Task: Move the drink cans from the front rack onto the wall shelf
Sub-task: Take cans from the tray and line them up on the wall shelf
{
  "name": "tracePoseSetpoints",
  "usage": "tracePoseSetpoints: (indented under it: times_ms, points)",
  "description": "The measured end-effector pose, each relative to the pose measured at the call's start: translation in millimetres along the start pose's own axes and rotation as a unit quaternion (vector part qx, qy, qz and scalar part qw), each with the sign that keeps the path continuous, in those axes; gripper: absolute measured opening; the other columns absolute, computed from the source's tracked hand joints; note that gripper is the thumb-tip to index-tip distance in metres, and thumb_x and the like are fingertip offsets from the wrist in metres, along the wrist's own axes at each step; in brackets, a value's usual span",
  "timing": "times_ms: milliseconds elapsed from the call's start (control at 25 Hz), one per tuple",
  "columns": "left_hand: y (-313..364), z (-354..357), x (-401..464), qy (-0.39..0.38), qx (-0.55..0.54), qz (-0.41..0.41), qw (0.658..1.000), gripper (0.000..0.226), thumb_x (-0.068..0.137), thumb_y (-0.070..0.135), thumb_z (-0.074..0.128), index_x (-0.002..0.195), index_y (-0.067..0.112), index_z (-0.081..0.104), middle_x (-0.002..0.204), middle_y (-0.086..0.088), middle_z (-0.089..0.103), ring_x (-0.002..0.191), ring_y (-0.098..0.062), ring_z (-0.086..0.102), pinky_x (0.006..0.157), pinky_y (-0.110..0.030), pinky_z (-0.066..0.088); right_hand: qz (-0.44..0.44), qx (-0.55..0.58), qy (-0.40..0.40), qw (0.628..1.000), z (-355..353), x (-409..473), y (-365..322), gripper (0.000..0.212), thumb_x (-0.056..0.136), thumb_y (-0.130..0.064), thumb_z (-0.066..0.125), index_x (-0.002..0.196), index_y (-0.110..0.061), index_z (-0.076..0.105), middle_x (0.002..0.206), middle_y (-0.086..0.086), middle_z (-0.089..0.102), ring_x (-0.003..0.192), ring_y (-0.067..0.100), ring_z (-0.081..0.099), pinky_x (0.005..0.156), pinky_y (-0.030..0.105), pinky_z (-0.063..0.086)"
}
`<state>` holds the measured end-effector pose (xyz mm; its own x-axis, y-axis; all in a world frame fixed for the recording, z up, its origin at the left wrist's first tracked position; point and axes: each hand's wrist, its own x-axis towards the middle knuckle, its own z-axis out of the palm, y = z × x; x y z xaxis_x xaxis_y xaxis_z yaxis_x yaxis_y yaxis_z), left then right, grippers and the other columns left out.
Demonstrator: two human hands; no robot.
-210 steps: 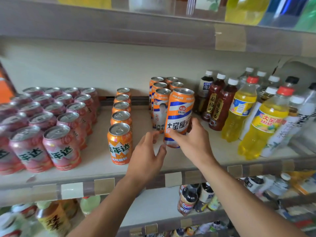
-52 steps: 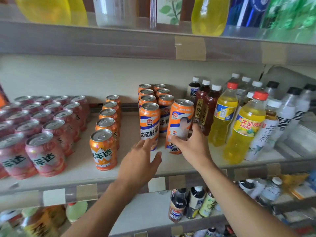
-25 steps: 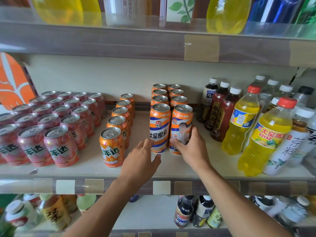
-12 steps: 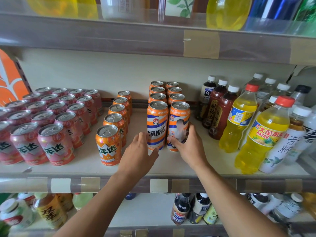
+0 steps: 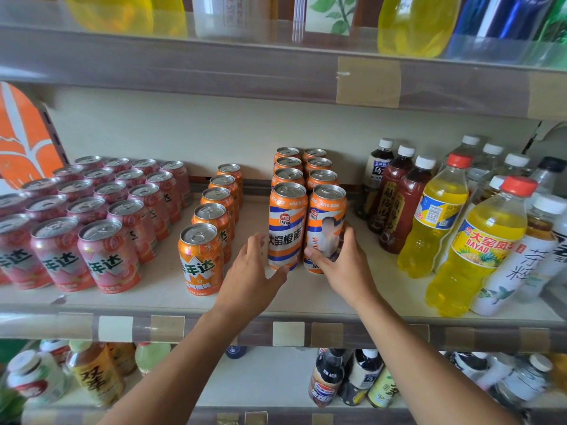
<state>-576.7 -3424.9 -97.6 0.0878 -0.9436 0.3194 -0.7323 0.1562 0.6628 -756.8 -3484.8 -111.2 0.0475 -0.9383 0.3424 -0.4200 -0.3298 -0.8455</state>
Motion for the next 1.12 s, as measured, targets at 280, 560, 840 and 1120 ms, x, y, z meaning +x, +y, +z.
tracePoseSetpoints:
  times_ms: [280,560,840,1120]
  points:
    - [20,0,22,-0.006,-0.330,-0.014,0.944,0.076,0.097,0.032,0.053,0.153,0.033,0.001,0.120,0.047,0.028,0.099,0.039,0.036,0.076,0.004,0.039,0.002,0.035,-0.007,0.999,-14,10,1,0.104,0.073,-0.086,0.042,0.155,-0.035,0.004,0.160,-0.009,0.028,0.143,0.012,0.034,0.113,0.041,0.036]
    - [6,15,54,-0.024,-0.475,-0.085,0.876,0.081,0.083,0.082,0.021,0.152,0.038,0.023,0.148,0.009,0.046,0.133,-0.015,0.048,0.109,-0.050,0.039,0.091,0.275,0.032,0.956,5,34,-9,0.089,0.071,-0.093,0.022,0.137,-0.040,0.047,0.146,-0.006,0.050,0.128,0.010,0.052,0.111,0.040,0.040]
    - [4,27,69,-0.034,-0.488,-0.115,0.864,0.076,0.091,0.067,0.005,0.134,0.029,0.054,0.110,0.013,0.072,0.103,-0.007,0.068,0.091,-0.035,0.053,0.134,0.322,0.007,0.937,14,51,-13,0.092,0.071,-0.086,0.022,0.129,-0.028,0.062,0.121,-0.002,0.070,0.111,0.012,0.067,0.096,0.039,0.053]
    - [6,29,71,-0.020,-0.477,-0.165,0.863,0.071,0.090,0.069,0.008,0.115,0.034,0.063,0.091,0.017,0.074,0.087,-0.004,0.071,0.072,-0.025,0.054,0.136,0.340,-0.001,0.931,14,52,-14,0.089,0.073,-0.077,0.020,0.131,-0.023,0.059,0.120,0.000,0.070,0.109,0.012,0.068,0.094,0.034,0.053]
